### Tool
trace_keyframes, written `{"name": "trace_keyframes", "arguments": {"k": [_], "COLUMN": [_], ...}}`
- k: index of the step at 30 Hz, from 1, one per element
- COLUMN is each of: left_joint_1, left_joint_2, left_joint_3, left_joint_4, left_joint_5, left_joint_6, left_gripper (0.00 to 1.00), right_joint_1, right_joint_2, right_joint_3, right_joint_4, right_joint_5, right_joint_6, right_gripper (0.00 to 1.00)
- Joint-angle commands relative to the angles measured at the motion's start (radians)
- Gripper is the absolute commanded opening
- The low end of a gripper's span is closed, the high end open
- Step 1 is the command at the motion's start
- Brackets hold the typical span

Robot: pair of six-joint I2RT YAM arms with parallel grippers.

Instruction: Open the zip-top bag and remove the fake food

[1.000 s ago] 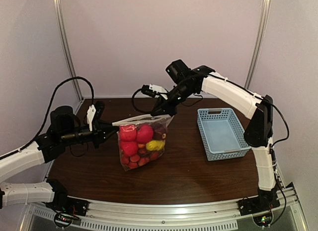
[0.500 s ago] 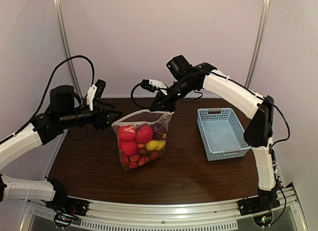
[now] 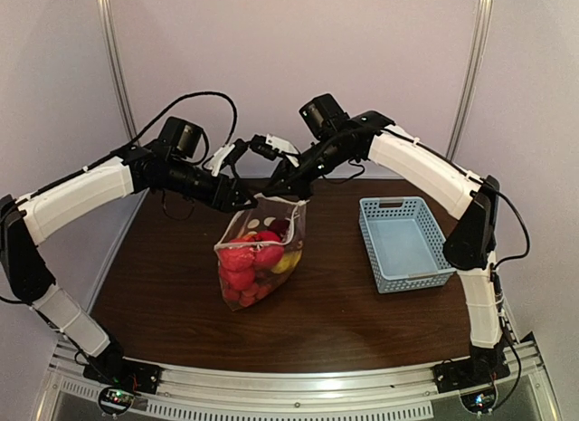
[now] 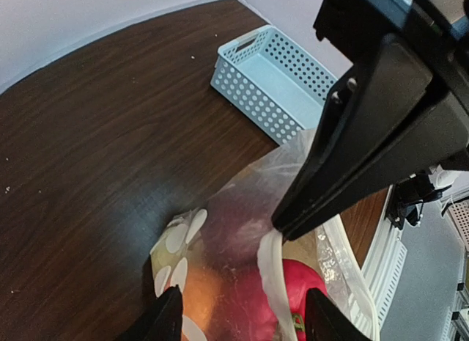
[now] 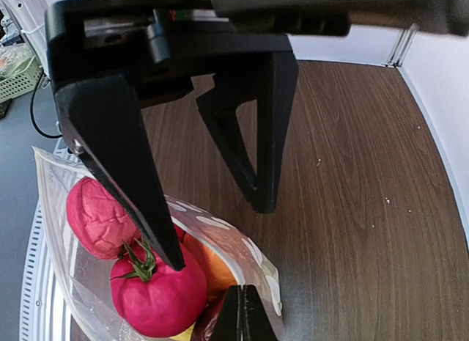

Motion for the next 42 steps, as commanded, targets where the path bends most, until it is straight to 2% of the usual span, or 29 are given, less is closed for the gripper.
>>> {"name": "trace_keyframes", "arguments": {"k": [1,2,4,8,10,11,13,15,18,22,26,36,42], "left_joint_1": [0.006,0.006,0.006,0.006,0.006,0.006,0.007,0.009,0.009,0.009,0.009,0.001,-0.001], "left_joint_2": [0.004,0.010,0.027,0.061,0.067,0.067,0.067,0.060,0.038,0.018,0.024,0.186,0.189], "left_joint_3": [0.045,0.045,0.045,0.061,0.068,0.075,0.102,0.135,0.173,0.203,0.153,0.042,-0.057], "left_joint_4": [-0.070,-0.074,-0.082,-0.110,-0.112,-0.109,-0.099,-0.073,0.014,0.146,0.273,0.413,0.492], "left_joint_5": [0.038,0.033,0.042,0.036,0.025,0.019,0.000,0.020,0.064,0.075,0.104,0.257,0.240], "left_joint_6": [-0.030,-0.030,-0.027,-0.012,-0.001,0.002,0.008,0.035,0.049,0.052,0.037,-0.032,-0.053], "left_gripper": [0.56,0.55,0.45,0.12,0.00,0.00,0.00,0.00,0.00,0.00,0.00,0.00,0.00], "right_joint_1": [0.003,0.004,0.003,0.004,0.003,0.002,-0.006,-0.011,-0.015,-0.016,-0.015,0.021,0.075], "right_joint_2": [-0.013,-0.013,-0.014,-0.015,-0.021,-0.027,-0.054,-0.102,-0.194,-0.286,-0.342,-0.435,-0.435], "right_joint_3": [0.030,0.031,0.032,0.032,0.031,0.030,0.024,0.005,-0.092,-0.216,-0.318,-0.610,-0.704], "right_joint_4": [0.042,0.042,0.042,0.042,0.035,0.030,0.004,-0.028,-0.028,0.020,0.051,0.214,0.247], "right_joint_5": [-0.022,-0.024,-0.024,-0.021,-0.027,-0.030,-0.056,-0.059,-0.040,-0.010,0.018,0.164,0.289], "right_joint_6": [0.023,0.024,0.024,0.025,0.025,0.028,0.017,-0.032,-0.084,-0.071,-0.062,-0.052,-0.097], "right_gripper": [0.00,0.00,0.00,0.00,0.00,0.03,0.24,0.38,0.46,0.43,0.40,0.35,0.34]}}
